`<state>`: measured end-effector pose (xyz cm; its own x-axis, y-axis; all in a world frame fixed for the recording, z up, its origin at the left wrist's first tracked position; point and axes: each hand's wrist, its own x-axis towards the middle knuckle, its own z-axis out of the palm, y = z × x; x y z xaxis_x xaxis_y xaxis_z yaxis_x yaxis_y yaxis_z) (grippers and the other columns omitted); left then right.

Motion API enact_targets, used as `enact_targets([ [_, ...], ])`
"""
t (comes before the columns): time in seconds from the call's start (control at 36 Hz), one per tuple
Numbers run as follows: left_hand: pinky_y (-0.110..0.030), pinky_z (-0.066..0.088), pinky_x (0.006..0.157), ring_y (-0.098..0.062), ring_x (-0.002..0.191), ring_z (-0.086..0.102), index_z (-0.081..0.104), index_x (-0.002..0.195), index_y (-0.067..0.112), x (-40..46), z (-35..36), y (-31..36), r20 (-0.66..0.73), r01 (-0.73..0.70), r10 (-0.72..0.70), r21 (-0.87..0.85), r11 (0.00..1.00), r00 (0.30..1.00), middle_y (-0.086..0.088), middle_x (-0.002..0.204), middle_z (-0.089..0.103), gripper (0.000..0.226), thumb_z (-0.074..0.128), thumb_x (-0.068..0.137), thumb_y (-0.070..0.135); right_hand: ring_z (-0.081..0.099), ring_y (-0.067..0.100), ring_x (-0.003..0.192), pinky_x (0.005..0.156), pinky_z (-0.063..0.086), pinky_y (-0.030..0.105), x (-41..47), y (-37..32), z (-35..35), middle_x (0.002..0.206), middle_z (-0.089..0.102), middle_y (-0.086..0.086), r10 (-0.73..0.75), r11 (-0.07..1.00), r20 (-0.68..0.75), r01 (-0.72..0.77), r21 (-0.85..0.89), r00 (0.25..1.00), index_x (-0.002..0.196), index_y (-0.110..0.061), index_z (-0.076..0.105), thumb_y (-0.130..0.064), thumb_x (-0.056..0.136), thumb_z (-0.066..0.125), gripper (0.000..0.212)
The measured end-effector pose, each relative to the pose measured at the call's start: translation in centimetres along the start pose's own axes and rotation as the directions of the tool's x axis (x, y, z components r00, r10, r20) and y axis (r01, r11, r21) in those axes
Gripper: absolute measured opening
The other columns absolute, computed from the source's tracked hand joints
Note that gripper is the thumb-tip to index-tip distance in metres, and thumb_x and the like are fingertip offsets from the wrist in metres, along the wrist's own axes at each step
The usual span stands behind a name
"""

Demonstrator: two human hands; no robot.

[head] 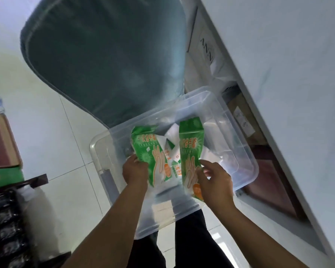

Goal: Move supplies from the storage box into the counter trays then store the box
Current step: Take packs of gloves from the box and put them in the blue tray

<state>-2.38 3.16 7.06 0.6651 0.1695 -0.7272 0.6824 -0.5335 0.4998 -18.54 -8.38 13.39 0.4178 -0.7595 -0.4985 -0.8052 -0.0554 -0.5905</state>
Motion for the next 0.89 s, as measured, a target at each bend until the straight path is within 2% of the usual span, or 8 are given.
enact_targets([
  [0.11,-0.050,0.058,0.085,-0.029,0.090,0.071,0.070,0.084,0.030,-5.4,-5.1,1.2,0.169,-0.037,0.059,-0.132,0.991,0.984,-0.001,0.093,0.074,0.037,0.065,0.076,-0.005,0.064,0.014,0.085,0.077,0.049,0.029,-3.4,-1.8,-2.4,0.094,0.067,-0.005,-0.050,0.999,-0.016,0.050,-0.001,0.999,0.114,-0.024,0.071,-0.018,0.090,0.063,0.025],
  [0.17,-0.046,0.059,0.082,-0.027,0.087,0.071,0.067,0.082,0.032,-8.1,-7.5,1.9,0.221,-0.057,0.096,-0.176,0.983,0.971,-0.001,0.091,0.073,0.040,0.064,0.079,-0.007,0.065,0.014,0.084,0.078,0.050,0.032,-5.5,-2.7,-3.6,0.094,0.068,-0.003,-0.078,0.997,-0.041,0.078,-0.003,0.996,0.111,-0.023,0.072,-0.017,0.089,0.065,0.024],
  [0.25,-0.037,0.058,0.071,-0.025,0.081,0.069,0.067,0.084,0.028,-11.5,-11.0,2.6,0.306,-0.094,0.174,-0.259,0.961,0.936,-0.002,0.088,0.073,0.039,0.062,0.083,-0.010,0.064,0.011,0.080,0.073,0.046,0.027,-9.2,-3.7,-5.4,0.093,0.068,-0.005,-0.092,0.995,-0.090,0.094,0.016,0.992,0.109,-0.020,0.073,-0.015,0.087,0.068,0.024],
  [0.33,-0.034,0.056,0.066,-0.025,0.084,0.070,0.070,0.099,0.021,-13.7,-14.2,2.7,0.360,-0.104,0.223,-0.321,0.941,0.906,-0.005,0.093,0.075,0.033,0.066,0.083,-0.008,0.065,0.003,0.075,0.067,0.047,0.021,-13.2,-4.2,-7.0,0.090,0.071,-0.008,-0.060,0.995,-0.152,0.071,0.071,0.987,0.108,-0.020,0.075,-0.014,0.085,0.070,0.025],
  [0.47,-0.037,0.058,0.069,-0.027,0.094,0.071,0.069,0.111,0.018,-15.9,-17.4,2.2,0.438,-0.195,0.354,-0.368,0.909,0.826,-0.010,0.104,0.074,0.037,0.068,0.083,-0.005,0.069,0.007,0.077,0.079,0.058,0.042,-19.5,-3.8,-9.9,0.088,0.074,-0.006,0.043,0.966,-0.288,0.033,0.256,0.957,0.105,-0.018,0.076,-0.009,0.085,0.070,0.022],
  [0.61,-0.038,0.055,0.072,-0.030,0.098,0.070,0.070,0.105,0.025,-17.0,-18.4,1.4,0.513,-0.222,0.411,-0.390,0.894,0.753,-0.009,0.109,0.074,0.035,0.068,0.083,-0.003,0.069,0.003,0.072,0.071,0.058,0.034,-25.7,-2.9,-14.2,0.081,0.075,-0.012,0.070,0.947,-0.513,0.106,0.305,0.856,0.089,-0.036,0.073,-0.004,0.085,0.069,0.032],
  [0.75,-0.034,0.052,0.066,-0.028,0.096,0.067,0.066,0.117,0.017,-19.7,-17.8,1.1,0.555,-0.232,0.435,-0.399,0.887,0.709,-0.012,0.113,0.072,0.039,0.067,0.084,-0.002,0.074,0.026,0.073,0.070,0.061,0.045,-28.8,-0.2,-19.9,0.086,0.075,0.006,0.174,0.908,-0.581,0.098,0.407,0.795,0.108,-0.013,0.074,-0.005,0.085,0.070,0.024],
  [0.89,-0.038,0.055,0.071,-0.028,0.094,0.068,0.065,0.120,0.013,-22.8,-16.2,0.4,0.593,-0.270,0.455,-0.377,0.886,0.665,-0.015,0.109,0.073,0.042,0.067,0.082,-0.005,0.069,0.026,0.072,0.067,0.057,0.038,-26.6,2.7,-25.7,0.089,0.069,0.010,0.228,0.893,-0.486,0.017,0.449,0.843,0.115,-0.004,0.070,0.000,0.083,0.070,0.032],
])
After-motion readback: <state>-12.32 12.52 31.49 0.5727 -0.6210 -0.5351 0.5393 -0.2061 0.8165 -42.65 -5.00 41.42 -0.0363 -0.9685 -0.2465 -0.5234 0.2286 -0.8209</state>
